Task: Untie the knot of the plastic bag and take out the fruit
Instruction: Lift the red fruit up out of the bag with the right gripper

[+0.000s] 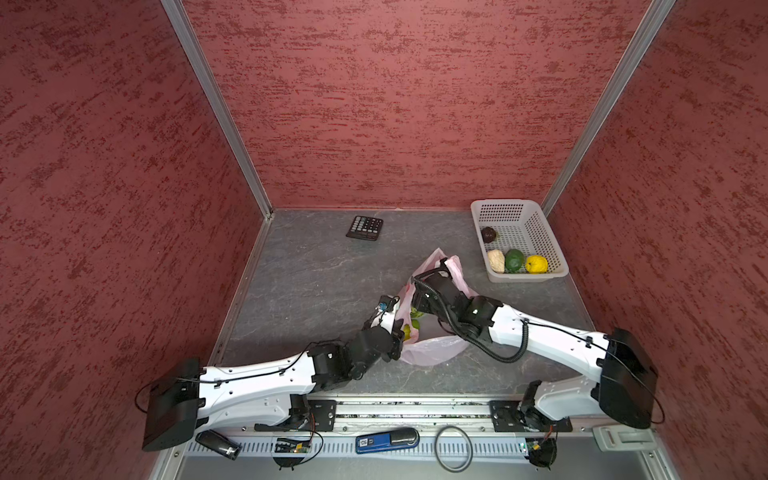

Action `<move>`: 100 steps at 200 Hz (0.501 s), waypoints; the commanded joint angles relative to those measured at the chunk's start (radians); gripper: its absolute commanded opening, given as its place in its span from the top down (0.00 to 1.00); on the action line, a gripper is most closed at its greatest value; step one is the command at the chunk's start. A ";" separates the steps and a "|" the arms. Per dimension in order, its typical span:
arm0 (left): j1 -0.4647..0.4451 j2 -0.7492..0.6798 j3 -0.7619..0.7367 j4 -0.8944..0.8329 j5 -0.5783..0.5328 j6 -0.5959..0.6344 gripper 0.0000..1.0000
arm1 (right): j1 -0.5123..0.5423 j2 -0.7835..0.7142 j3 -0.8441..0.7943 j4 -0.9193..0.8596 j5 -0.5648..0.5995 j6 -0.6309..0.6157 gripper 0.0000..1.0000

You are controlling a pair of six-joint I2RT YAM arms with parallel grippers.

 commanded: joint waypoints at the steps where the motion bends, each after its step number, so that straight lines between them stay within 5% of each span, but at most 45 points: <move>1: -0.011 0.017 0.030 0.027 0.002 -0.008 1.00 | -0.020 -0.001 0.041 0.029 0.052 0.023 0.48; 100: 0.005 0.044 0.032 0.012 -0.079 -0.022 1.00 | -0.007 -0.185 0.026 -0.026 -0.056 0.059 0.51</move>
